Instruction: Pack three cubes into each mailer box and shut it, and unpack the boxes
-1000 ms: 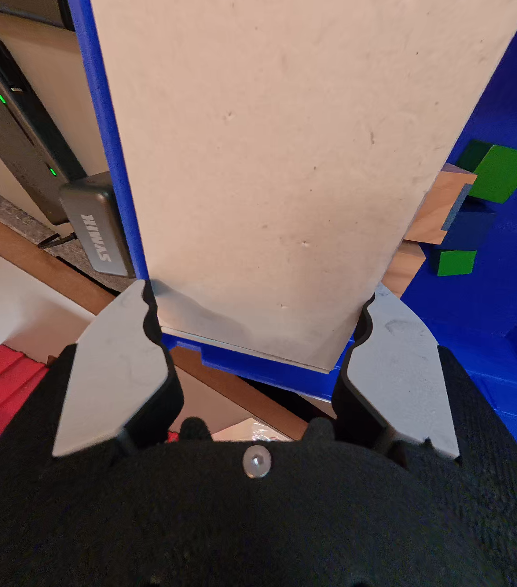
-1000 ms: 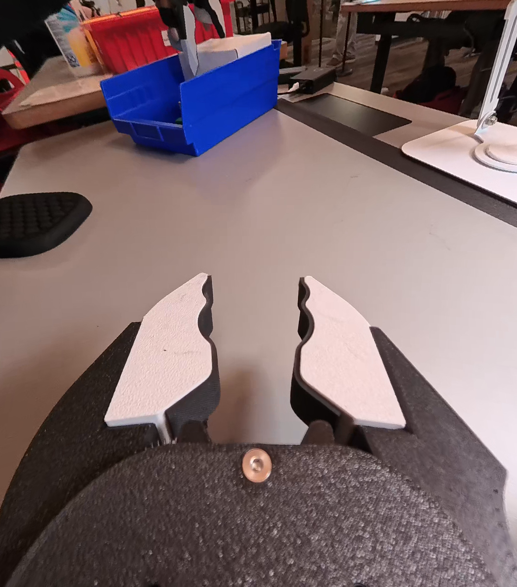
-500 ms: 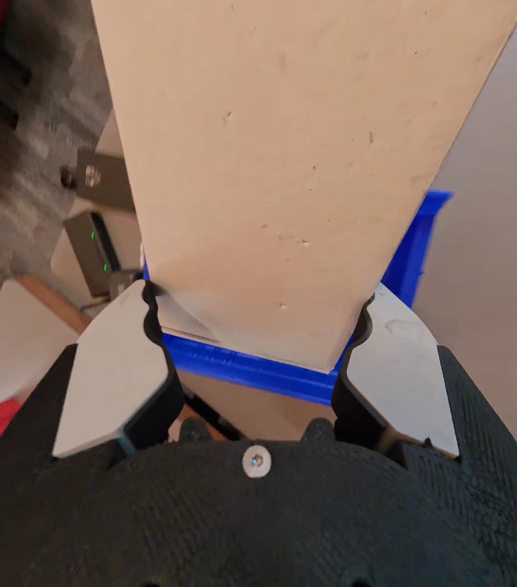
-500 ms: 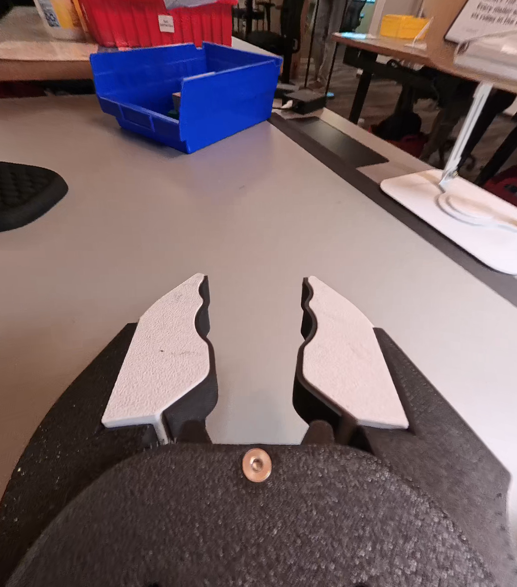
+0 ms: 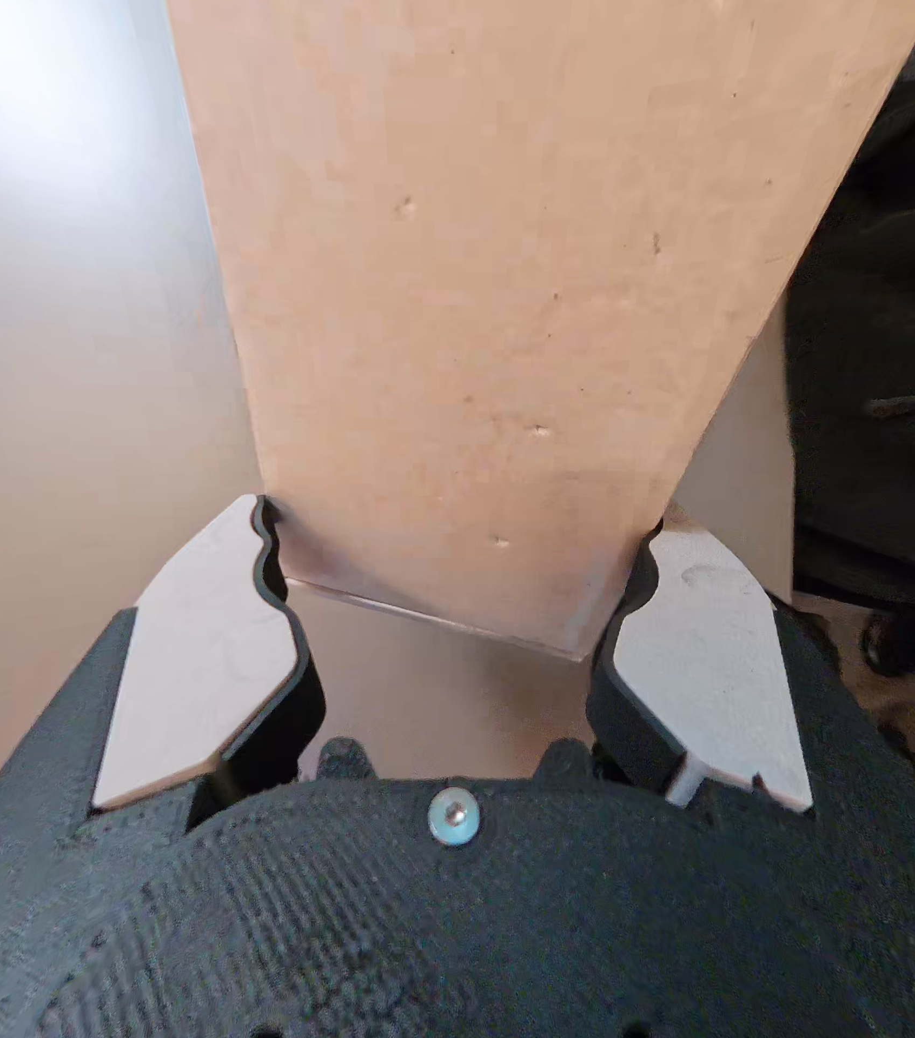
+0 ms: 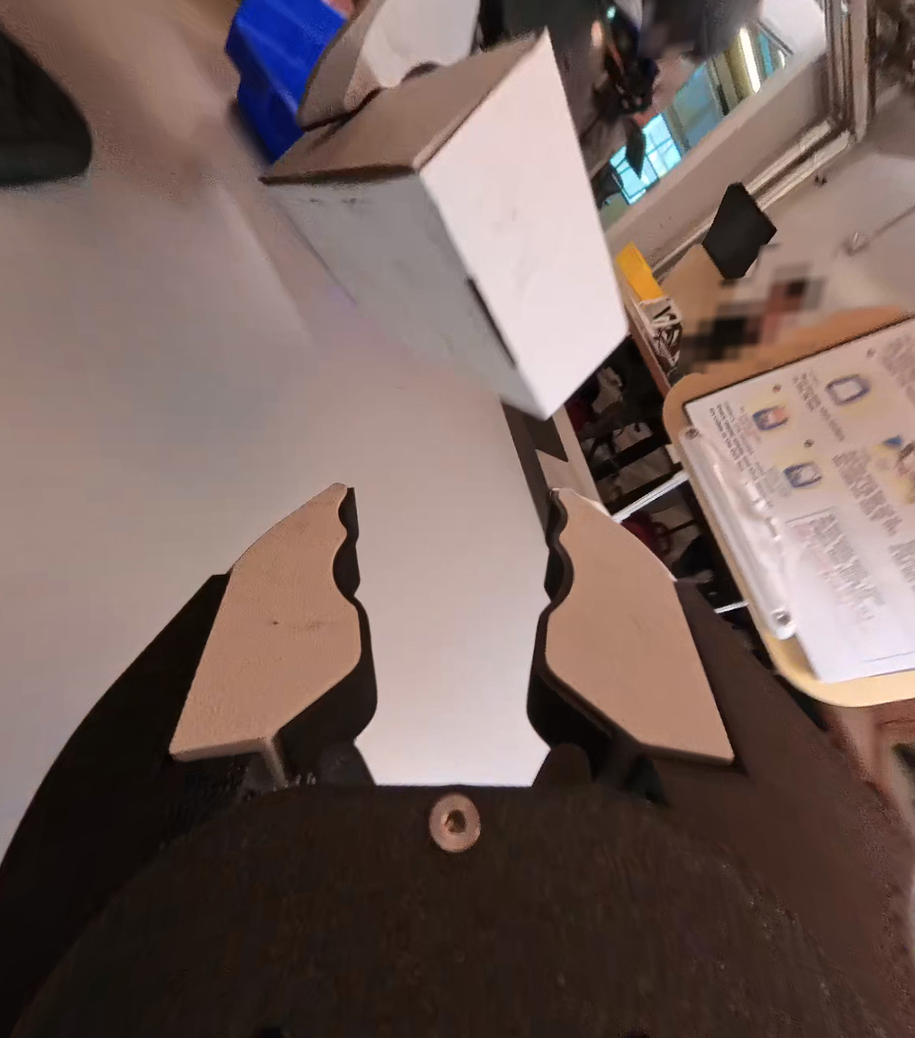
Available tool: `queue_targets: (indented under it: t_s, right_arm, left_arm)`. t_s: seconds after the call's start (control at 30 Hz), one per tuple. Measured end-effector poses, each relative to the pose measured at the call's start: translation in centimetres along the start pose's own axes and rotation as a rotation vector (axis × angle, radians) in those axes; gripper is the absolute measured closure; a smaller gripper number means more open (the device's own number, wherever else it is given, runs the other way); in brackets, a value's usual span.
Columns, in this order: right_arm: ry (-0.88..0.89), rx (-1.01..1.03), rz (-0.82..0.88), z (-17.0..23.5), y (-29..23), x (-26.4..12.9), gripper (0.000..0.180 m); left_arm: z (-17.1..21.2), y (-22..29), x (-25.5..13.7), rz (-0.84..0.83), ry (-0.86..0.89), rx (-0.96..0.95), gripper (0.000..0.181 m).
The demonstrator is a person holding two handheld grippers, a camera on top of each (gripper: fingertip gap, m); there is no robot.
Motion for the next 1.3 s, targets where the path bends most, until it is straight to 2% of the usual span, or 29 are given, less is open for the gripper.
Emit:
queue_targets:
  t_s: [0.03,0.17,0.3,0.5,0.6,0.67,0.73,0.93,1.0,1.07,1.2,1.27,1.3]
  right_arm:
    - [-0.016,-0.062,0.008,-0.4,-0.3,-0.2,0.114]
    - [-0.062,-0.249,-0.022,-1.5,-1.6,-0.5,0.108]
    - [-0.105,-0.349,-0.139,-2.1,-4.2,0.4,0.091]
    - [-0.006,-0.323,-0.093,-2.4,-5.4,0.6,0.107]
    - [0.009,-0.289,-0.079,-2.1,-5.1,0.6,0.108]
    - [0.042,-0.208,-0.071,-1.8,-4.2,0.1,0.109]
    - [0.103,-0.079,-0.064,-1.1,-2.8,-0.5,0.110]
    - [0.228,0.384,-0.133,3.5,1.7,-1.5,0.110]
    - [0.293,0.535,-0.161,4.9,2.8,-1.7,0.110]
    - [0.368,0.656,-0.212,5.6,3.3,-1.5,0.110]
    - [0.388,0.706,-0.308,5.0,1.8,-0.2,0.110]
    - [0.393,0.717,-0.355,4.5,0.8,0.4,0.110]
    - [0.389,0.721,-0.387,4.3,0.3,0.7,0.110]
  left_arm:
    - [-0.8,0.3,1.2,0.047,-0.018,0.018,0.061]
    - [-3.4,1.4,5.4,0.200,-0.123,0.081,0.061]
    - [-5.2,2.2,7.7,0.303,-0.169,0.123,0.060]
    - [-5.7,2.5,7.9,0.339,-0.194,0.135,0.060]
    - [-5.6,2.3,7.2,0.310,-0.113,0.125,0.063]
    - [-5.5,2.0,5.6,0.273,0.043,0.102,0.070]
    - [-5.1,1.6,3.7,0.228,0.232,0.065,0.067]
    - [-2.5,2.7,0.2,-0.064,0.828,0.040,0.080]
    - [-2.2,3.1,0.9,-0.190,0.879,0.028,0.081]
    - [-2.7,3.2,2.3,-0.245,0.839,0.008,0.079]
    - [-4.1,4.4,4.1,-0.292,0.793,0.020,0.077]
    - [-4.0,4.7,4.5,-0.345,0.803,-0.008,0.102]
    - [-3.8,4.7,4.9,-0.360,0.800,-0.024,0.106]
Point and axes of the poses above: each gripper's, where its closed fingertips meet, x out along the fingers, z out of its underside, y = z × x across the jaws, the point moved 10 cm from there along -x, back along the fingers, and after that the axes turned 14 degrees about -y, right-handed, at the moved point
